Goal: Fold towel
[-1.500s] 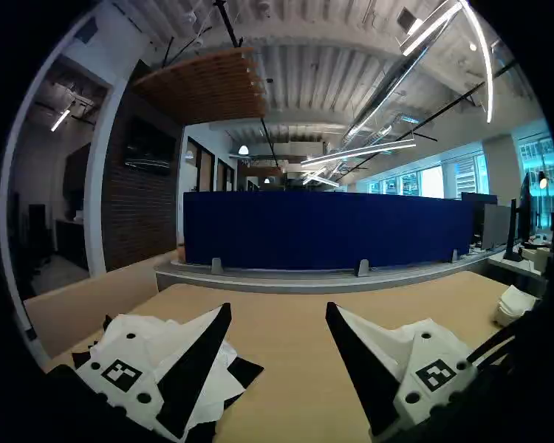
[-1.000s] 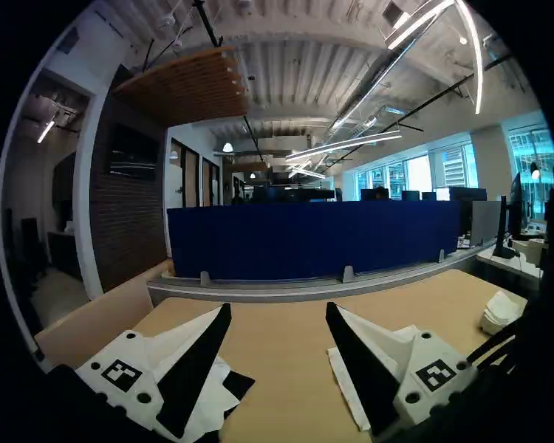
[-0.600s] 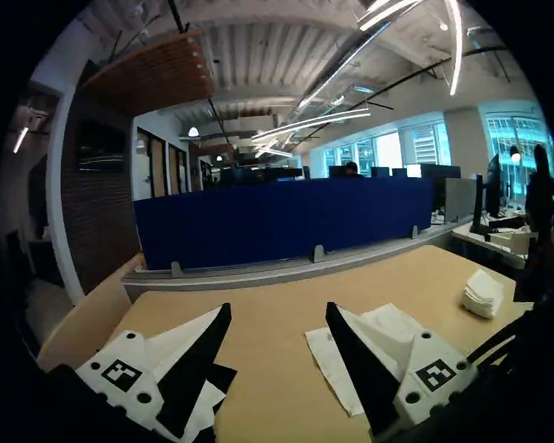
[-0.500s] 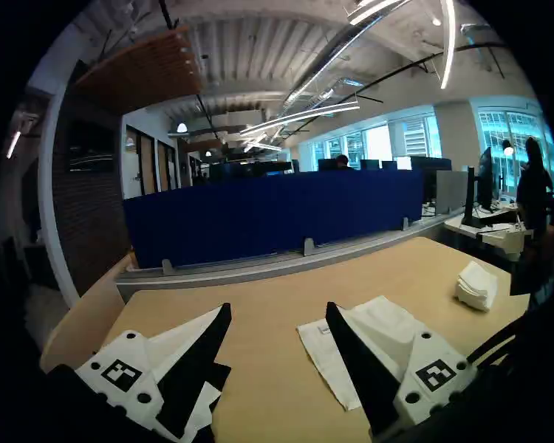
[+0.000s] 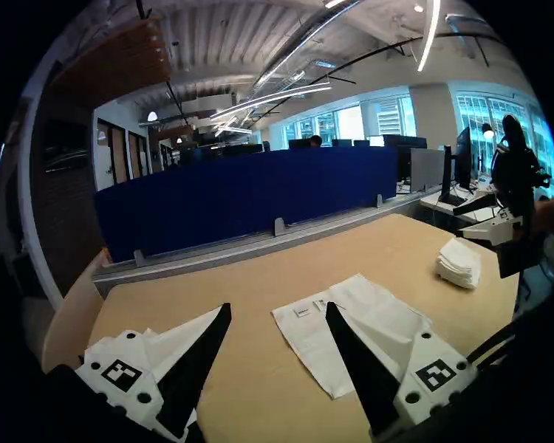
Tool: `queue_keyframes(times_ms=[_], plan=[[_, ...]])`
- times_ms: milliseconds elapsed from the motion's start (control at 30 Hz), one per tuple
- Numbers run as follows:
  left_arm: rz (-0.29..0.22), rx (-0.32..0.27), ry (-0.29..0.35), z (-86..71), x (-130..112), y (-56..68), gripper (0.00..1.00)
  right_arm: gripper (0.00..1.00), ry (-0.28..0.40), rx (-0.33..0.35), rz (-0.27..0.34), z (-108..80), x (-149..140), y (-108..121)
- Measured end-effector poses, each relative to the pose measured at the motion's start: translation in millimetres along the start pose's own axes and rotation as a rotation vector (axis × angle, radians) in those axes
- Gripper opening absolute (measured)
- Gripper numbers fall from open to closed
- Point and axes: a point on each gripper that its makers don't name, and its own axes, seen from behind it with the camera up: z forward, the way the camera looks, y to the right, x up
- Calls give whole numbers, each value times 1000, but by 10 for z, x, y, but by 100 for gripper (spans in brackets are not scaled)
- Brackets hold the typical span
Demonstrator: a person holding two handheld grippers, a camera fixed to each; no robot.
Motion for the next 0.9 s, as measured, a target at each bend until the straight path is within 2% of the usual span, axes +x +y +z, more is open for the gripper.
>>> queue_keyframes(times_ms=[467,900], plan=[[18,-35,-51,185,-354,135,95,100,-63,20,-5,211,-427,-4],[22,-77,-158,369,-968,405,95,100,-176,53,15,440,-1089,-138]])
